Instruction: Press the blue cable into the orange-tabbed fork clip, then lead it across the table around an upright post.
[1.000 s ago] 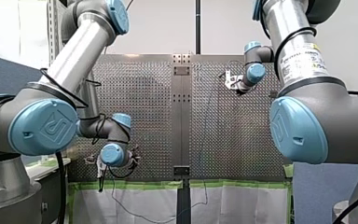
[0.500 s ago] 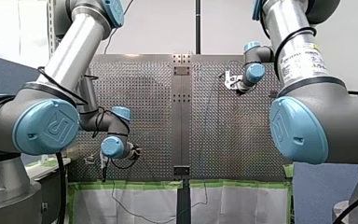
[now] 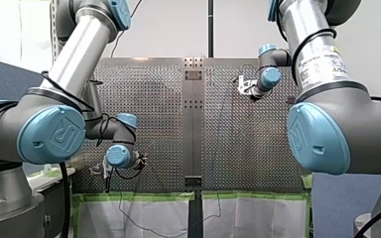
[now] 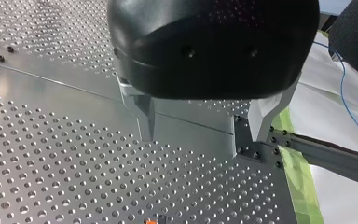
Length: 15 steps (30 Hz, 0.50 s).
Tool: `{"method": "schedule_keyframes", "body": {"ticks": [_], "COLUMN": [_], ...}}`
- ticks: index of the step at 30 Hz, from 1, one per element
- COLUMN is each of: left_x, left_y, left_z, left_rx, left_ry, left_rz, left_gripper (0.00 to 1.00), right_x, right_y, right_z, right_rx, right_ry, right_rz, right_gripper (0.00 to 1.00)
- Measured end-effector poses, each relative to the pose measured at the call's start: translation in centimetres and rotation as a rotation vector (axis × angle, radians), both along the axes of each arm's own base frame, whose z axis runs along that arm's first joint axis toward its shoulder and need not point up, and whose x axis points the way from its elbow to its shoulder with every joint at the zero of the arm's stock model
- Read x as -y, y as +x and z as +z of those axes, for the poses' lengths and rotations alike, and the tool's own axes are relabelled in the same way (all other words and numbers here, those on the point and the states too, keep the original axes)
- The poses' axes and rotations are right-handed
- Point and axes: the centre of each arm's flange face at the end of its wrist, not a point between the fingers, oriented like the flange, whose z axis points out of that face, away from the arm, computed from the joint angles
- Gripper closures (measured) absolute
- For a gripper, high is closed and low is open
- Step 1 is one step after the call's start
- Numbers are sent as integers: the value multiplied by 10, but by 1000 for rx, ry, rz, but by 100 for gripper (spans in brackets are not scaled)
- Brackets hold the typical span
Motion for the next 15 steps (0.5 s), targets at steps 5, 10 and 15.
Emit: {"method": "schedule_keyframes", "body": {"ticks": [5,10,15], "left_x": [-1,-3,-7], "left_y": [1,2,2], "left_z": [0,0,0], "left_rx": [-2,-2,-7], "left_ry": [-1,0,6], "left_rz": [0,4,24], "left_gripper": [0,0,0], "right_x": [-1,-2,-3], "right_y": [1,3,5], "right_z": [0,0,0], "right_rx": [0,0,0], "right_ry": [0,0,1], "right_rz": [2,4,7], "right_gripper": [100,100,100]}}
